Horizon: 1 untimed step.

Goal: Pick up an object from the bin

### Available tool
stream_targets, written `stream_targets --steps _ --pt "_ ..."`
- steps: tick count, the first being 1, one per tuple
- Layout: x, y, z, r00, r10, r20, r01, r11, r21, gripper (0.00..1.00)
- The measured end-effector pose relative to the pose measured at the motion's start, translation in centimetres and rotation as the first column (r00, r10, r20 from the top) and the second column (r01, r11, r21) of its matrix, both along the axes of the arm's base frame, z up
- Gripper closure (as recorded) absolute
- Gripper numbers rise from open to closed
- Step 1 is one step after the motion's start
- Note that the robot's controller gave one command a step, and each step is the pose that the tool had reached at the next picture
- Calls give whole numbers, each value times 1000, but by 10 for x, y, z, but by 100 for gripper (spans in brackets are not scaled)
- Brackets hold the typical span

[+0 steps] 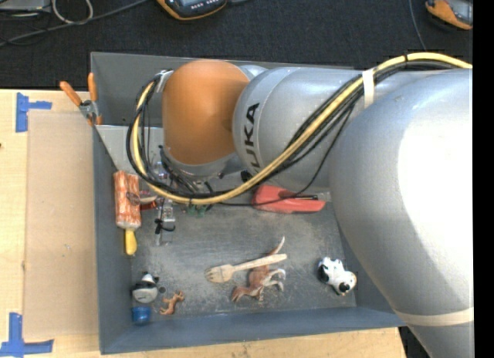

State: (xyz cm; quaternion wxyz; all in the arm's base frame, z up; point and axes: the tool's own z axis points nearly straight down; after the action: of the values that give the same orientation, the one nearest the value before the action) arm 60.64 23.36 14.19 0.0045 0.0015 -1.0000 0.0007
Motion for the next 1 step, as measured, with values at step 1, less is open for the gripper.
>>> stream_targets --steps 1 --pt "2 -1 5 1000 -4 8 4 1000 2 0"
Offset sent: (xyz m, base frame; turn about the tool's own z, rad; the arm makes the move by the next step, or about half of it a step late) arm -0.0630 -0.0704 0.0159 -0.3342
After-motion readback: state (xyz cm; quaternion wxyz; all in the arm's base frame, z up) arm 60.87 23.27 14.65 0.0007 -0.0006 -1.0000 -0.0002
